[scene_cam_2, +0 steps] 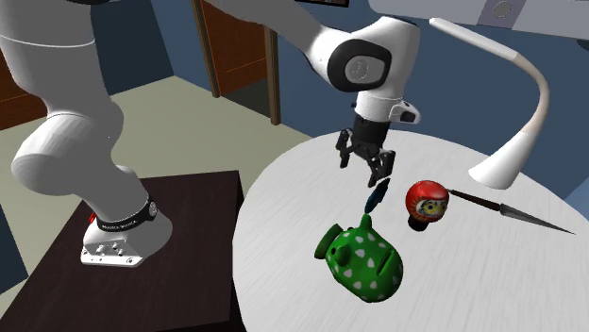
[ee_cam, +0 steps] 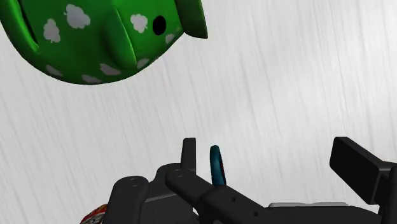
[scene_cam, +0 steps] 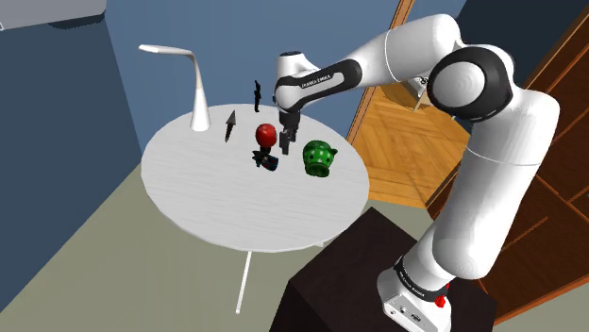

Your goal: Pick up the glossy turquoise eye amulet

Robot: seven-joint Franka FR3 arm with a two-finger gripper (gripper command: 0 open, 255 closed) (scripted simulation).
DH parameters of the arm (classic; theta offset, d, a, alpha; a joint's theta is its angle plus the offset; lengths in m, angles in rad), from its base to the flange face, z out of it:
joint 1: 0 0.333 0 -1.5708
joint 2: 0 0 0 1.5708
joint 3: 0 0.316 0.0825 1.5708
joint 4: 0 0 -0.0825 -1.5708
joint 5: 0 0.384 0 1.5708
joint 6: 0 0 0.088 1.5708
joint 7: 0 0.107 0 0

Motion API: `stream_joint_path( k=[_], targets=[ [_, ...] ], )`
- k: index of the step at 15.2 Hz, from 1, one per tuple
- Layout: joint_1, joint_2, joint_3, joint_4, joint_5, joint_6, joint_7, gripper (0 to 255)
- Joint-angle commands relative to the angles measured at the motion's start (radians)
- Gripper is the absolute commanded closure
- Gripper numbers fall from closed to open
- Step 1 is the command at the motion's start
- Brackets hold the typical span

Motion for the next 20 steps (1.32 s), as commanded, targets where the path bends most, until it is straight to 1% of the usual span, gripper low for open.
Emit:
stream_joint_path(
  k=[1, 5, 9, 16, 18, 19, 20],
  targets=[
    [-0.001, 0.080, 0.007, 0.079, 0.003, 0.005, -0.029, 0],
    [0.003, 0.233, 0.026, 0.243, 0.004, 0.002, -0.074, 0],
    [0.010, 0.389, 0.044, 0.430, 0.002, -0.023, -0.117, 0],
    [0.009, 0.441, 0.043, 0.419, -0.001, 0.041, -0.109, 0],
    [0.009, 0.446, 0.043, 0.418, -0.001, 0.046, -0.109, 0],
    [0.009, 0.453, 0.043, 0.428, -0.001, 0.043, -0.109, 255],
    [0.007, 0.459, 0.043, 0.434, -0.001, 0.043, -0.112, 255]
  ],
)
